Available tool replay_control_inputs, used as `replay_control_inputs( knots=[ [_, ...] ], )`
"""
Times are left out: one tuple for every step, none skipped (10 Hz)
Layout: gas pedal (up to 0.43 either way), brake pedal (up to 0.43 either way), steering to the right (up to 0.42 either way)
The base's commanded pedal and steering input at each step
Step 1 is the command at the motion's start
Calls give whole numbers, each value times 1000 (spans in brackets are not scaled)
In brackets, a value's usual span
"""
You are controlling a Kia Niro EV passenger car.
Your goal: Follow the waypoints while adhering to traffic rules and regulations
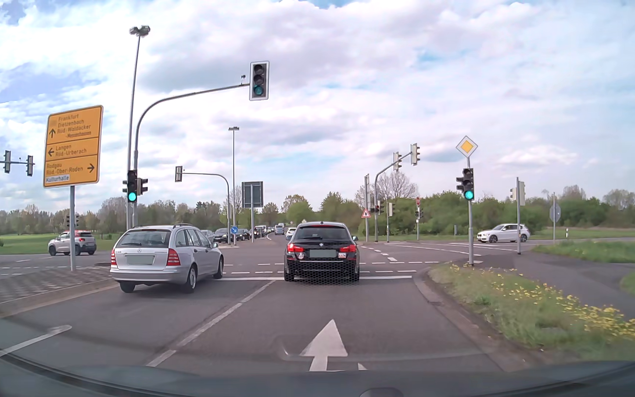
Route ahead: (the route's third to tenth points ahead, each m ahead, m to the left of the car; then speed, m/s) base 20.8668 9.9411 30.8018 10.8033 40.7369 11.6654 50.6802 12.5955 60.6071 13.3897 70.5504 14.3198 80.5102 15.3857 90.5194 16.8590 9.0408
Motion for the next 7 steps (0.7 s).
replay_control_inputs(
  knots=[
    [0, 0, -4],
    [0, 0, -4],
    [0, 0, -5],
    [0, 0, -8],
    [0, 0, -11],
    [0, 0, -15],
    [0, 0, -21]
  ],
)
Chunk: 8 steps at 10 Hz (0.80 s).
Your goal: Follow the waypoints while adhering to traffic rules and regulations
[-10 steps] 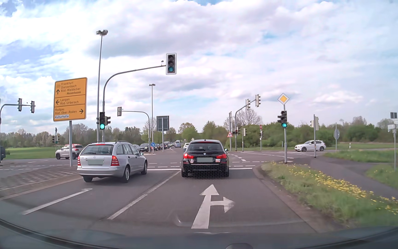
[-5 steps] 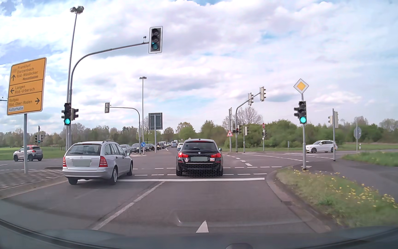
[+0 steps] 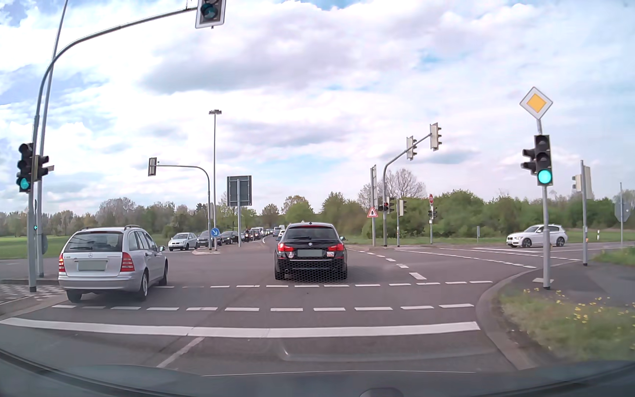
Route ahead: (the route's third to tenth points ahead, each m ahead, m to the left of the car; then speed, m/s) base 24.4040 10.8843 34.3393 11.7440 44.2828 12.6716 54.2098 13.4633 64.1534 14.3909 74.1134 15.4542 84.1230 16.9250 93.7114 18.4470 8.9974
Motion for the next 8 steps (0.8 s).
replay_control_inputs(
  knots=[
    [8, 0, -24],
    [8, 0, -28],
    [20, 0, -32],
    [28, 0, -33],
    [28, 0, -32],
    [39, 0, -33],
    [39, 0, -33],
    [47, 0, -33]
  ],
)
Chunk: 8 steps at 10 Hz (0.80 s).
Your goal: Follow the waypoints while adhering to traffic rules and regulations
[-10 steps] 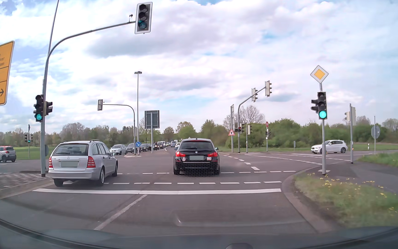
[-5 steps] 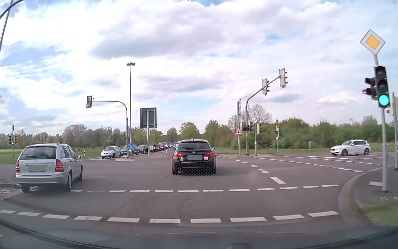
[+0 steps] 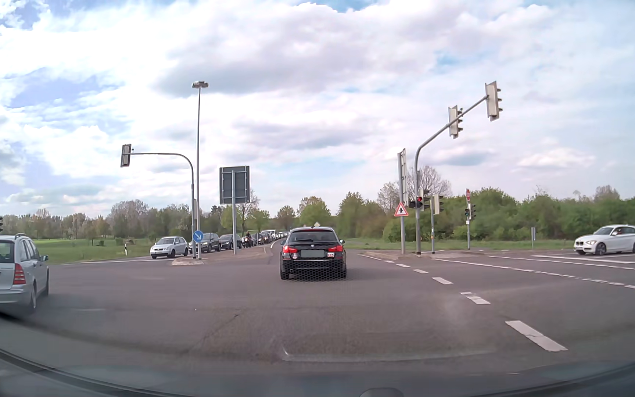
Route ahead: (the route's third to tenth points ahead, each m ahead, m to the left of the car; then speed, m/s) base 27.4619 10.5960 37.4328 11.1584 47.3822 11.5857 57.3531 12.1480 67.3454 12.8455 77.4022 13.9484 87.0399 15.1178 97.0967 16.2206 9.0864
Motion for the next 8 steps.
replay_control_inputs(
  knots=[
    [59, 0, -33],
    [59, 0, -33],
    [59, 0, -33],
    [59, 0, -33],
    [67, 0, -32],
    [67, 0, -32],
    [67, 0, -33],
    [79, 0, -33]
  ],
)
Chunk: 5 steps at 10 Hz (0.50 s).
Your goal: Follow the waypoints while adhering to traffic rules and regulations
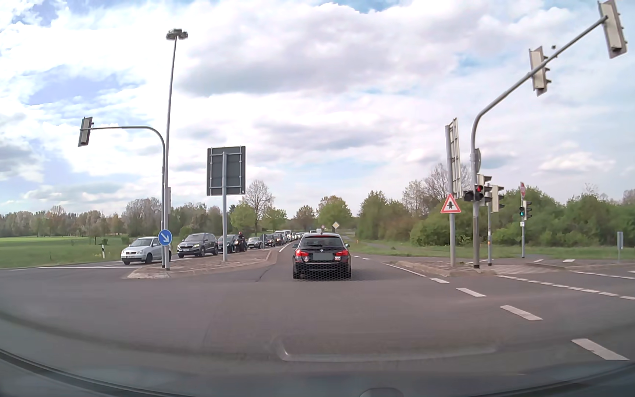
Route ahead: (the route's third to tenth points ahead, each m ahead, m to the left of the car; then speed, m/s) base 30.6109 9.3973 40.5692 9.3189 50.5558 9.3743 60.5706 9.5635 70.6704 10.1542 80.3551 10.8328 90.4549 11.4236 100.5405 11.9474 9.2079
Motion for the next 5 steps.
replay_control_inputs(
  knots=[
    [87, 0, -33],
    [87, 0, -34],
    [87, 0, -33],
    [87, 0, -32],
    [98, 0, -31]
  ],
)
